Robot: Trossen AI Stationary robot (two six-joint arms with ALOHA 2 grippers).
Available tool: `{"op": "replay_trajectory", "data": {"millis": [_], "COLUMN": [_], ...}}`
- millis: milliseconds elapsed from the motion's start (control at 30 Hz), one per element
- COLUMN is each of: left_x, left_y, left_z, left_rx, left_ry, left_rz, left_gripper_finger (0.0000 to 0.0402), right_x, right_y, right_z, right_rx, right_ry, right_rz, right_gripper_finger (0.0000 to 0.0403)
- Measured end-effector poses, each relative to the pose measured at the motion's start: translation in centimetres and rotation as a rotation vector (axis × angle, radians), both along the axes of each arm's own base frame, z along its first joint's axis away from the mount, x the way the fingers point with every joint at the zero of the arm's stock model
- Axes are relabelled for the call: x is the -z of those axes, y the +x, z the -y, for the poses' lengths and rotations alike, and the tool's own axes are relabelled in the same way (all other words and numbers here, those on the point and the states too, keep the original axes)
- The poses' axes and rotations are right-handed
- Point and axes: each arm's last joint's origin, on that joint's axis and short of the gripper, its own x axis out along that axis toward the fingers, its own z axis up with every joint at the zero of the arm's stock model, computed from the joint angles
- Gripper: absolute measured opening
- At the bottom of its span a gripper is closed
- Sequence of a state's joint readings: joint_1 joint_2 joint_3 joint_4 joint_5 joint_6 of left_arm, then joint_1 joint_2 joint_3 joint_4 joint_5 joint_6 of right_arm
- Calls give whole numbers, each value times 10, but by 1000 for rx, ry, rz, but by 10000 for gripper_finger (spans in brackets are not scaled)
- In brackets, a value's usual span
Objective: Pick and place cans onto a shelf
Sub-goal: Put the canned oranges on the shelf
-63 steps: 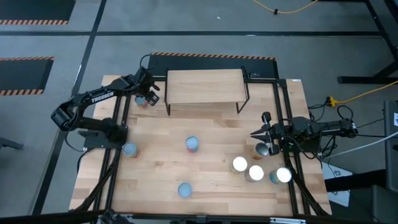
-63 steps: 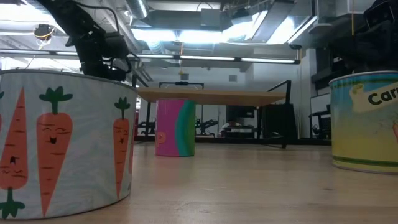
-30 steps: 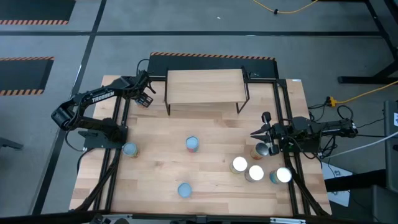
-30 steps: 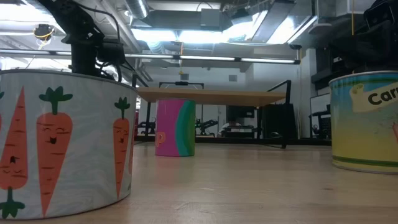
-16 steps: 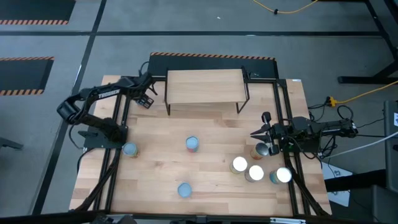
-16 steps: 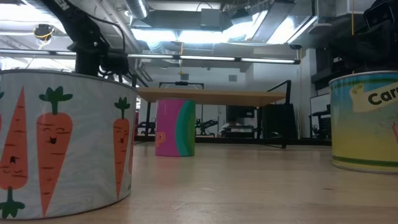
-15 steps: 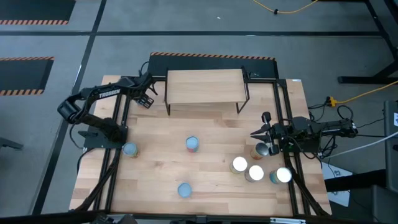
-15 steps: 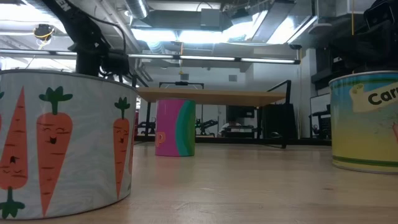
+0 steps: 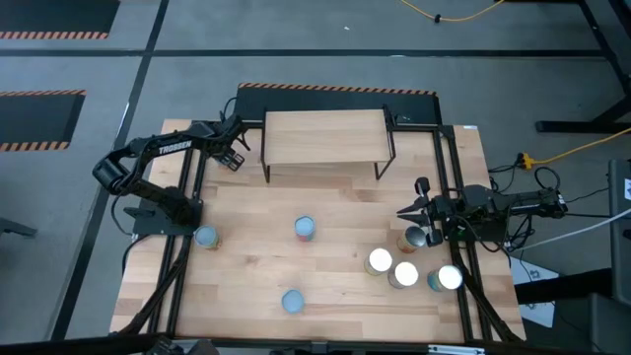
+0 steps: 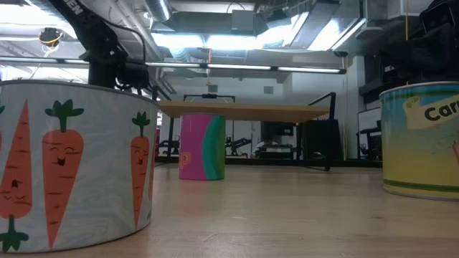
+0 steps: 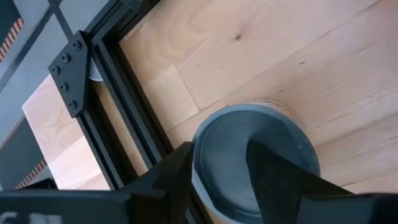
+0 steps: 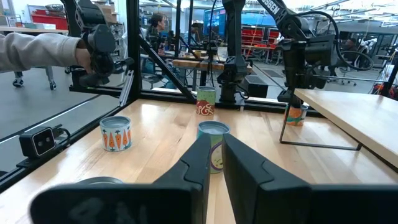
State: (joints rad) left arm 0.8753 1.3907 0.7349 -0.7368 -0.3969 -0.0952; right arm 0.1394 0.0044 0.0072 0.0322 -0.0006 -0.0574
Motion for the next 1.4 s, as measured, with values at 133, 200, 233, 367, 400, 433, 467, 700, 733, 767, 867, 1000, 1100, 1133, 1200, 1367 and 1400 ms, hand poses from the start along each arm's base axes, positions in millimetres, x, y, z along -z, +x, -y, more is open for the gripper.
{"op": "replay_trajectory", "data": {"millis": [133, 200, 233, 367, 400, 433, 467, 700, 733, 767, 867, 1000, 1100, 1133, 1200, 1367, 1400], "left_x": [0, 0, 0, 1, 1, 1, 1, 1, 1, 1, 1, 1, 1, 1, 0, -7, -9], "left_y": [0, 0, 0, -1, 0, 0, 0, -1, -1, -1, 0, 0, 0, -1, -1, -2, -3], "left_z": [0, 0, 0, 0, 0, 0, 1, 1, 1, 1, 1, 1, 1, 1, 1, 4, 5], "left_rx": [1, 0, 0, -2, -1, -1, 0, -3, -3, -3, -3, -3, -3, -3, -3, -4, -2], "left_ry": [-1, -1, -1, -2, -2, -8, -9, -4, -4, -5, -4, -4, -3, -3, 2, 19, 19], "left_rz": [-2, -3, -4, -8, -7, -1, -1, -7, -7, -7, -7, -7, -7, -7, -2, 39, 49], "left_gripper_finger": [122, 112, 107, 84, 78, 71, 65, 18, 12, 8, 6, 10, 4, 4, 4, 2, 2], "right_x": [0, 0, 0, 0, 0, 0, 0, 0, 0, 0, 0, 0, 0, 0, 0, 0, 0], "right_y": [0, 0, 0, 0, 0, 0, 0, 0, 0, 0, 0, 0, 0, 0, 0, 0, 0], "right_z": [0, 0, 0, 0, 0, 0, 0, 0, 0, 0, 0, 0, 0, 0, 0, 0, 0], "right_rx": [0, 0, 0, 0, 0, 0, 0, 0, 0, 0, 0, -1, 0, 0, 0, 0, 0], "right_ry": [0, 0, 0, 0, 0, 0, 0, 0, 0, 0, 0, 0, 0, 0, 0, 0, 0], "right_rz": [0, 0, 0, 0, 0, 0, 0, 0, 0, 1, 0, 1, 1, 1, 1, 1, 1], "right_gripper_finger": [45, 45, 45, 45, 46, 45, 45, 45, 46, 45, 45, 45, 45, 45, 46, 45, 45]}}
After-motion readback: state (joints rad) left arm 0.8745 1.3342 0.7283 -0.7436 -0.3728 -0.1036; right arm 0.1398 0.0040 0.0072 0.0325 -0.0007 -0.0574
